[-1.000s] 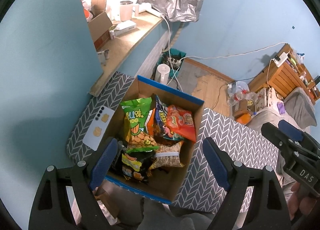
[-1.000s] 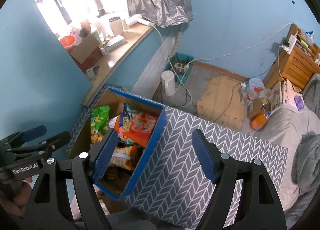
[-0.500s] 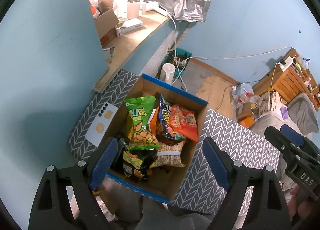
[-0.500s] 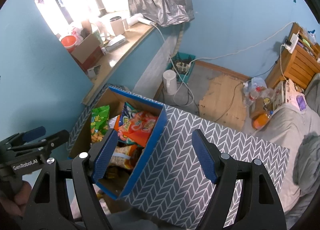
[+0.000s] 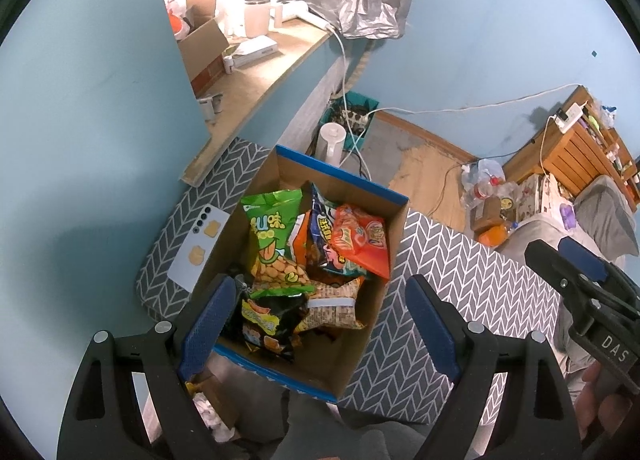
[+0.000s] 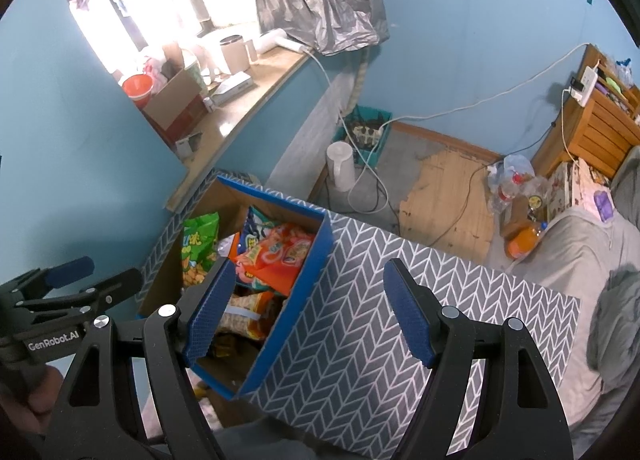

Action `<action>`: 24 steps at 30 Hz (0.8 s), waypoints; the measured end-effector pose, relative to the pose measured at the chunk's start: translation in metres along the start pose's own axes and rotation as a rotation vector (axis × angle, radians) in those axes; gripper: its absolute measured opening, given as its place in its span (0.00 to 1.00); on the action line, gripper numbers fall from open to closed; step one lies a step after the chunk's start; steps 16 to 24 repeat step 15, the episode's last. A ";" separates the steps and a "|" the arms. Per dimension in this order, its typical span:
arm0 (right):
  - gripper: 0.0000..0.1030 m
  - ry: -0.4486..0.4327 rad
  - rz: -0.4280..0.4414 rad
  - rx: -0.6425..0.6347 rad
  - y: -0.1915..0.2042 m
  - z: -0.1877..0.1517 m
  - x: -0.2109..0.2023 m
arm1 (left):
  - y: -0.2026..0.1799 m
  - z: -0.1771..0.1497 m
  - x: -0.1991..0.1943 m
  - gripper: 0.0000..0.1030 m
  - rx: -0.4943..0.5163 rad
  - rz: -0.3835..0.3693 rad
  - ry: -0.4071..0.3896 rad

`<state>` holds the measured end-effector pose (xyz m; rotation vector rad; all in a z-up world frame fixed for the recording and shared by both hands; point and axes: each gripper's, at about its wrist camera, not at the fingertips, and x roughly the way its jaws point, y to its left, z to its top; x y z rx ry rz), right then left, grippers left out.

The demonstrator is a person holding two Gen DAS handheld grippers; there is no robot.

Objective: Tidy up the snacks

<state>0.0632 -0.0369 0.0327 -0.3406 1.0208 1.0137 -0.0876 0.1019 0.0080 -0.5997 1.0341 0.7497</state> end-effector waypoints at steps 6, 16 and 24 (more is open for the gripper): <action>0.74 0.001 0.001 0.000 -0.001 0.001 0.000 | -0.001 0.000 0.000 0.85 -0.003 -0.002 0.005; 0.74 0.001 0.003 0.000 -0.002 0.000 -0.001 | -0.002 -0.001 -0.001 0.85 -0.001 -0.003 0.007; 0.74 0.001 0.003 0.000 -0.002 0.000 -0.001 | -0.002 -0.001 -0.001 0.85 -0.001 -0.003 0.007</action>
